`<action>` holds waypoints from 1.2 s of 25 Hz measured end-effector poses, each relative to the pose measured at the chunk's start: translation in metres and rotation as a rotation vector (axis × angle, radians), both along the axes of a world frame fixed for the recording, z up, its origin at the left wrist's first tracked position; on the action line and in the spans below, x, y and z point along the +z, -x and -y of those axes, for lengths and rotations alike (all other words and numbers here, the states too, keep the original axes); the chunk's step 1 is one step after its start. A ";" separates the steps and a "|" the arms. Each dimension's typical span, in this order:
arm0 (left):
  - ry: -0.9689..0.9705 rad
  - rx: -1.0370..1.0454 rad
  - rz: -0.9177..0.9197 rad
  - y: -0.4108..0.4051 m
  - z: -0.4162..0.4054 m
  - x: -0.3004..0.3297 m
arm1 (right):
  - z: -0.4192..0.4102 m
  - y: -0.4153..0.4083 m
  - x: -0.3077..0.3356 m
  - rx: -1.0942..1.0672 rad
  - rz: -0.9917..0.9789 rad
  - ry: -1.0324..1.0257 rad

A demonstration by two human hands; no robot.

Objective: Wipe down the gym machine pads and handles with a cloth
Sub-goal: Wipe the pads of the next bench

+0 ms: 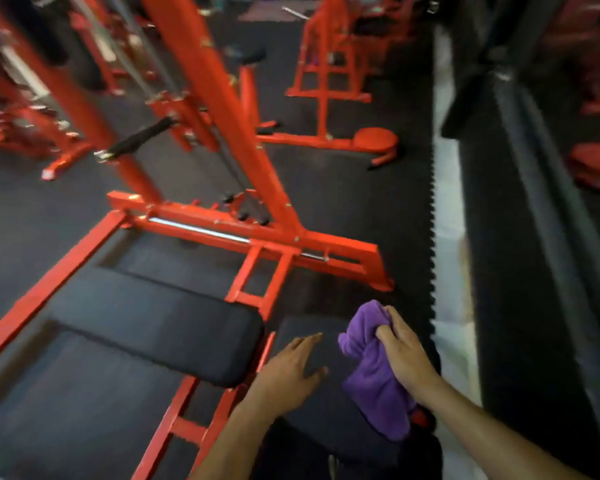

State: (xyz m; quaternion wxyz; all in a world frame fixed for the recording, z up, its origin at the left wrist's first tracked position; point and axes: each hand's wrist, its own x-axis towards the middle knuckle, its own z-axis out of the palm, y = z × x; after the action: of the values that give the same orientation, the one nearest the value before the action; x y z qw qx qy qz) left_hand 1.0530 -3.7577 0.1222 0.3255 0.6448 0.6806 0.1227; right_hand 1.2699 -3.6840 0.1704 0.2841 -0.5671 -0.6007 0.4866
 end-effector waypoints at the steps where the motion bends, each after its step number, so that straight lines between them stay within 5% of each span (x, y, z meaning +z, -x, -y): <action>1: 0.005 -0.049 0.014 -0.011 -0.010 -0.004 | 0.002 -0.015 0.000 -0.077 0.014 0.036; 10: 0.181 -0.731 0.009 -0.061 -0.039 -0.064 | 0.101 -0.093 -0.015 -0.682 0.068 0.153; 18: 0.081 -1.155 -0.259 -0.089 -0.046 -0.113 | 0.229 -0.092 -0.058 -1.133 0.076 0.296; 22: 0.017 -1.204 -0.360 -0.114 -0.068 -0.147 | 0.239 -0.095 -0.080 -1.172 0.071 0.363; 27: -0.159 -1.020 -0.364 -0.165 -0.159 -0.208 | 0.189 -0.134 -0.134 -0.989 0.054 0.402; 30: -0.174 -1.194 -0.438 -0.204 -0.202 -0.258 | 0.137 -0.165 -0.179 -0.893 0.050 0.393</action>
State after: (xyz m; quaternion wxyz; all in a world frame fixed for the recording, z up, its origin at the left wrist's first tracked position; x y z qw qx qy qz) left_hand 1.2574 -3.5560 -0.1361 0.1377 0.9469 0.2428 -0.1595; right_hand 1.4351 -3.8206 -0.0084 0.3381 -0.8238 -0.2024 0.4075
